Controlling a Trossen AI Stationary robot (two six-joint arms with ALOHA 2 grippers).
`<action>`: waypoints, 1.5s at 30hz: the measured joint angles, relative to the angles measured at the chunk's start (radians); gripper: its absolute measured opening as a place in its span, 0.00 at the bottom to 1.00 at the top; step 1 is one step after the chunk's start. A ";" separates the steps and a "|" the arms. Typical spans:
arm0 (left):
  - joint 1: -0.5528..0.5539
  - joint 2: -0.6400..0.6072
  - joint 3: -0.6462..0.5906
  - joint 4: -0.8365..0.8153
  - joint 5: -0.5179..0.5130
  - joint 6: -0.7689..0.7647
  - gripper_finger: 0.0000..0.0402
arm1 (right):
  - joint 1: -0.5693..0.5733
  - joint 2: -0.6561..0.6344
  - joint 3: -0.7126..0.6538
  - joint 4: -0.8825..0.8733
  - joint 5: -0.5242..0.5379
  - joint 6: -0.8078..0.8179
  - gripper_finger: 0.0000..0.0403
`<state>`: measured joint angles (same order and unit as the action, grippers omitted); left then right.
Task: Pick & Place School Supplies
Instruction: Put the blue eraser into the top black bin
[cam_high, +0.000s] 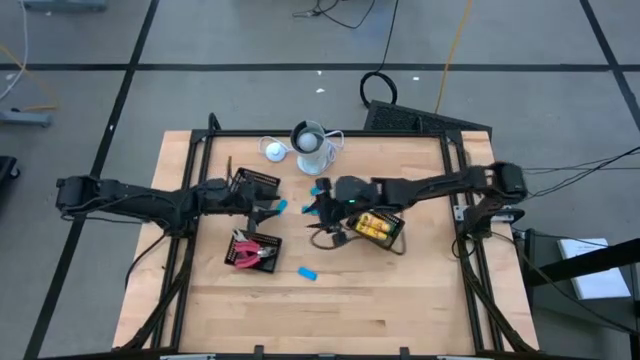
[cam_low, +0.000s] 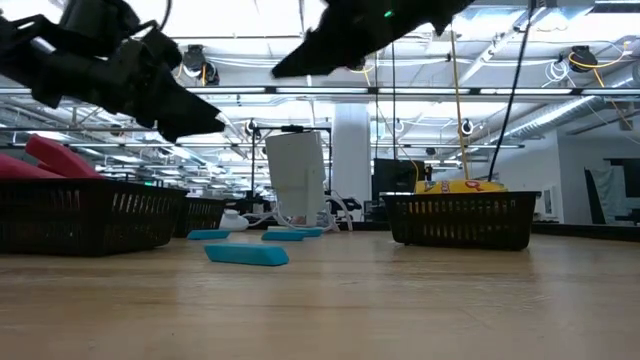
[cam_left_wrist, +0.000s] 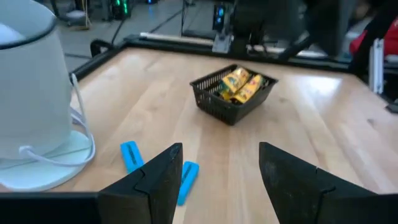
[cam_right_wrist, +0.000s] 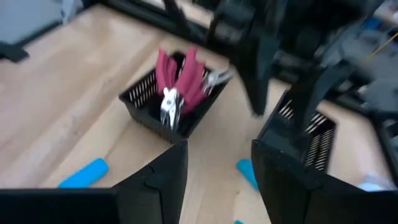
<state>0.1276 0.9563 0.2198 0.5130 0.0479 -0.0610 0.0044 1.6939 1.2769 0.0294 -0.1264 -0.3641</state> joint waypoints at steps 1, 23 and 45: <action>0.000 0.031 0.017 -0.001 -0.001 0.003 0.54 | 0.002 -0.033 -0.033 0.023 0.000 0.000 0.41; 0.042 0.590 0.525 -0.449 -0.002 -0.027 0.54 | 0.116 -0.475 -0.583 0.265 0.230 0.164 0.41; 0.059 0.809 0.700 -0.648 -0.008 0.057 0.54 | 0.135 -0.474 -0.584 0.220 0.230 0.158 0.41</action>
<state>0.1865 1.7653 0.9203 -0.1354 0.0403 -0.0036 0.1394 1.2198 0.6930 0.2493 0.1032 -0.2062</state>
